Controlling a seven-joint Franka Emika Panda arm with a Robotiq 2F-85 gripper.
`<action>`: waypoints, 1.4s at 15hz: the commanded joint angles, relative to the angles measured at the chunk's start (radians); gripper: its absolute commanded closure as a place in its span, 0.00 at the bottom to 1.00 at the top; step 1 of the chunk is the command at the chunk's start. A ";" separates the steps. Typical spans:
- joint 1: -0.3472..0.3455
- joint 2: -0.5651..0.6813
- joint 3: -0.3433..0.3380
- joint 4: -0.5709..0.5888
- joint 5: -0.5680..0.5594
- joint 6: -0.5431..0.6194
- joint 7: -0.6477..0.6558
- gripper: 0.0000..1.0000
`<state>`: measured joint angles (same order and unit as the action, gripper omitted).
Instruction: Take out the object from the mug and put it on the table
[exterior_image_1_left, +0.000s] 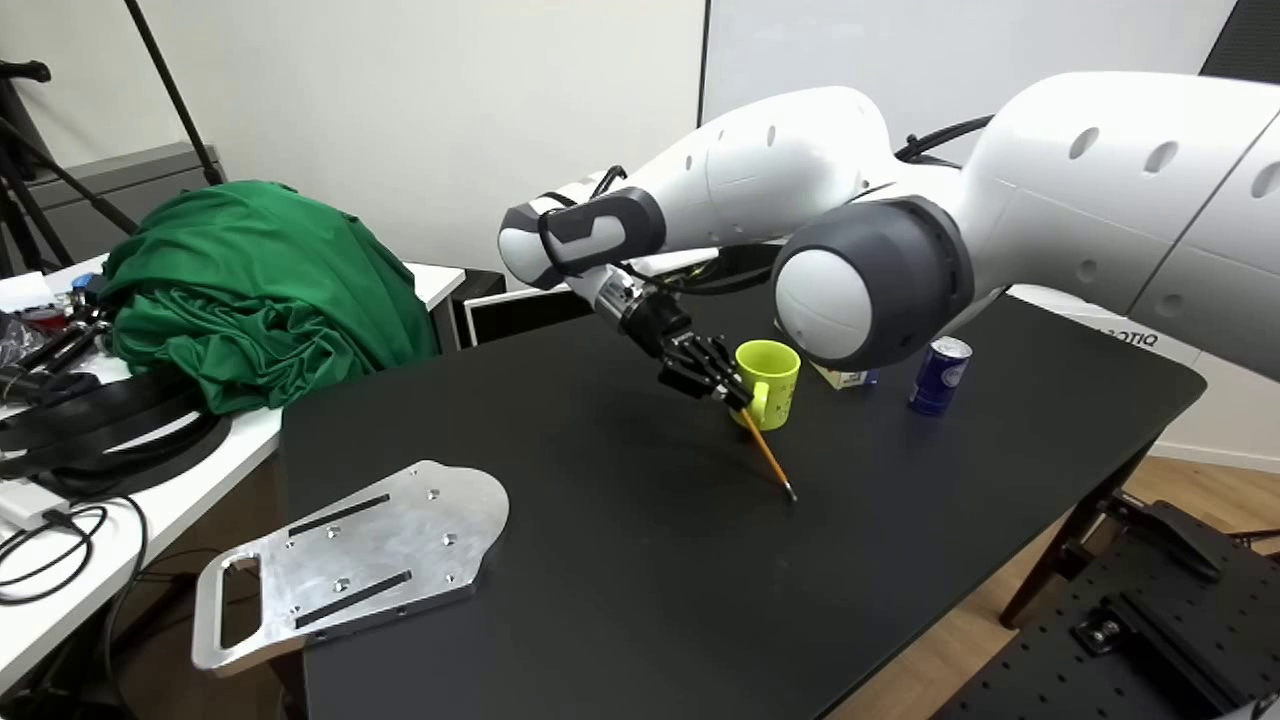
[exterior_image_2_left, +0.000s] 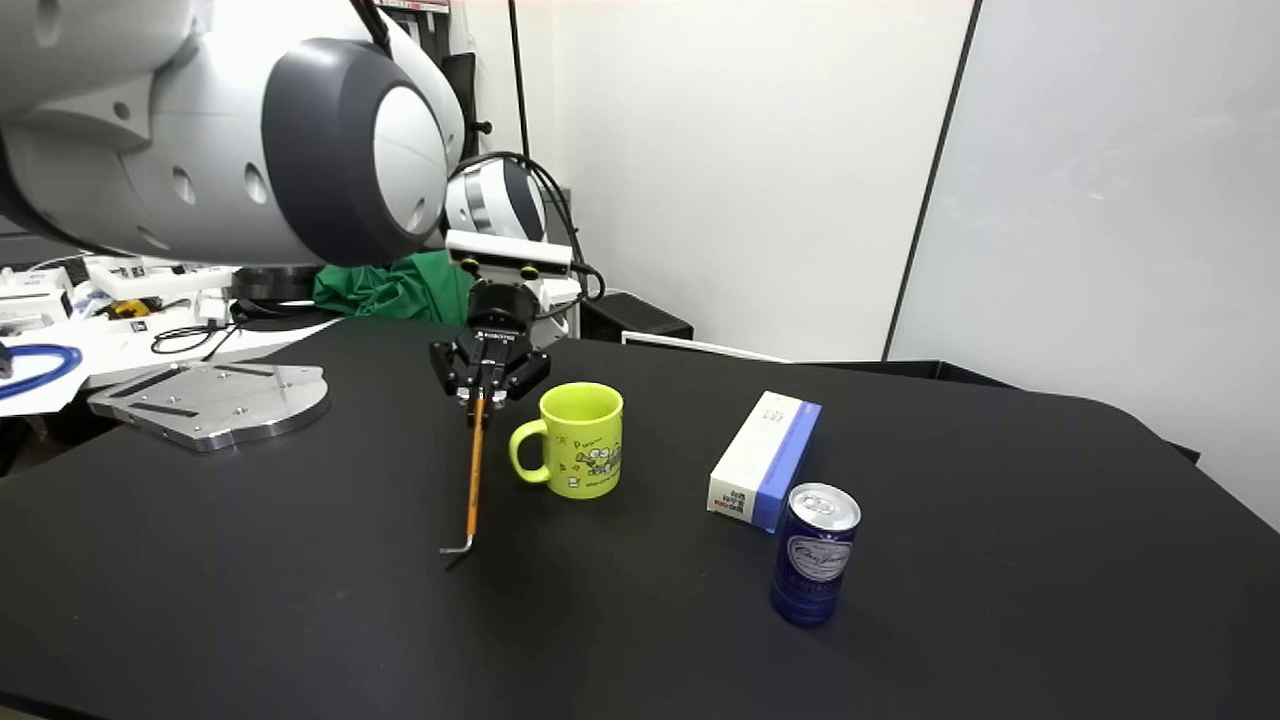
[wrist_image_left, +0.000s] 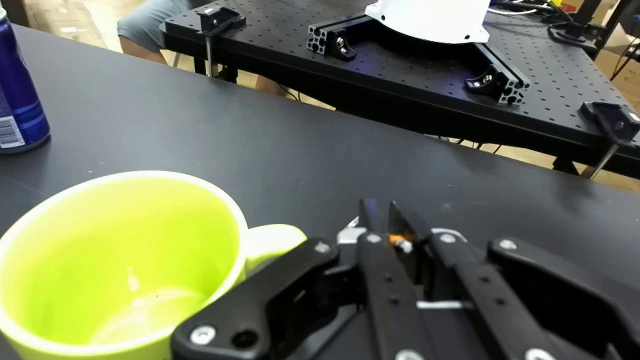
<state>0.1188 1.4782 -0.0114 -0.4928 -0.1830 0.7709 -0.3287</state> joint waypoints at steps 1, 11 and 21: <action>0.008 0.000 0.003 -0.026 -0.019 0.024 -0.018 0.97; -0.002 0.003 0.004 -0.051 -0.002 0.231 0.010 0.97; -0.005 0.003 0.004 -0.010 0.012 0.221 0.023 0.23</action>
<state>0.1186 1.4811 -0.0095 -0.5383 -0.1805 1.0181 -0.3342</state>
